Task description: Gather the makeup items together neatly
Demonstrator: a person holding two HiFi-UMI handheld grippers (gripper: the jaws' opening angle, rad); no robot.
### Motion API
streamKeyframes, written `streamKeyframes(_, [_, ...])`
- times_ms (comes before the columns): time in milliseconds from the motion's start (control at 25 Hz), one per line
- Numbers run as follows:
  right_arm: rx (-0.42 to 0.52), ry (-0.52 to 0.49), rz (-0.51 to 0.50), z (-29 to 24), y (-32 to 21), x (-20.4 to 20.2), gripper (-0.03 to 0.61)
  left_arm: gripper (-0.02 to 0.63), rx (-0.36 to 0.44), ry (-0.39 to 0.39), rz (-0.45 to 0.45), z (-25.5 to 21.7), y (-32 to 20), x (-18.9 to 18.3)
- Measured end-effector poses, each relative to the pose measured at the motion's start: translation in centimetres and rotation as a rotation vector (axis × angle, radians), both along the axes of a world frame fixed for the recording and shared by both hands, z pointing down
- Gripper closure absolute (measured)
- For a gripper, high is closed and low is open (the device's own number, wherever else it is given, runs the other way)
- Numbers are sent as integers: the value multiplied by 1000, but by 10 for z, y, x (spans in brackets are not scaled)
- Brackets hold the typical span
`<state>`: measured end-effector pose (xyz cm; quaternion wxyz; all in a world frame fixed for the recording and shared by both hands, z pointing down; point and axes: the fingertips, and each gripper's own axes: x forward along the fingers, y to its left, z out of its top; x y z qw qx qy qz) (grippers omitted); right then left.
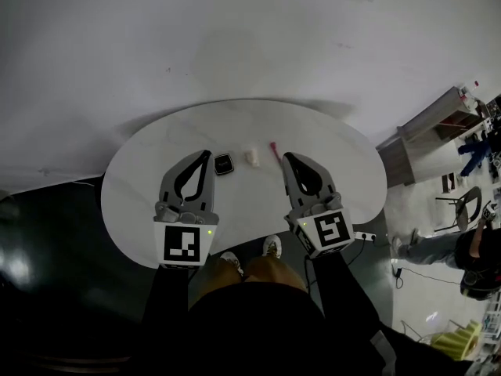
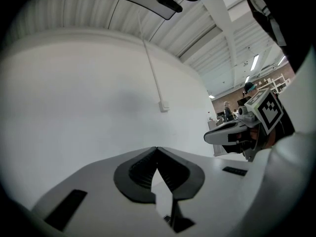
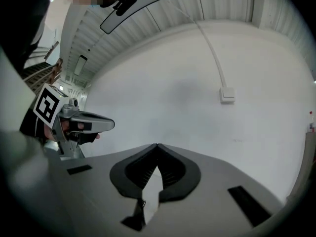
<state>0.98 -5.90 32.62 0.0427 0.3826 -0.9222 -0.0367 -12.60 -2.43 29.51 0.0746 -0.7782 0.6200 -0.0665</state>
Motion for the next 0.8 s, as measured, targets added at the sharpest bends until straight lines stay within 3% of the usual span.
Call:
streamKeyframes(440, [-18, -4, 58, -6, 2, 11, 552, 600, 35, 4, -8, -13, 1, 2])
streamKeyframes(800, [-17, -7, 36, -7, -2, 6, 552, 600, 20, -3, -15, -13, -2, 1])
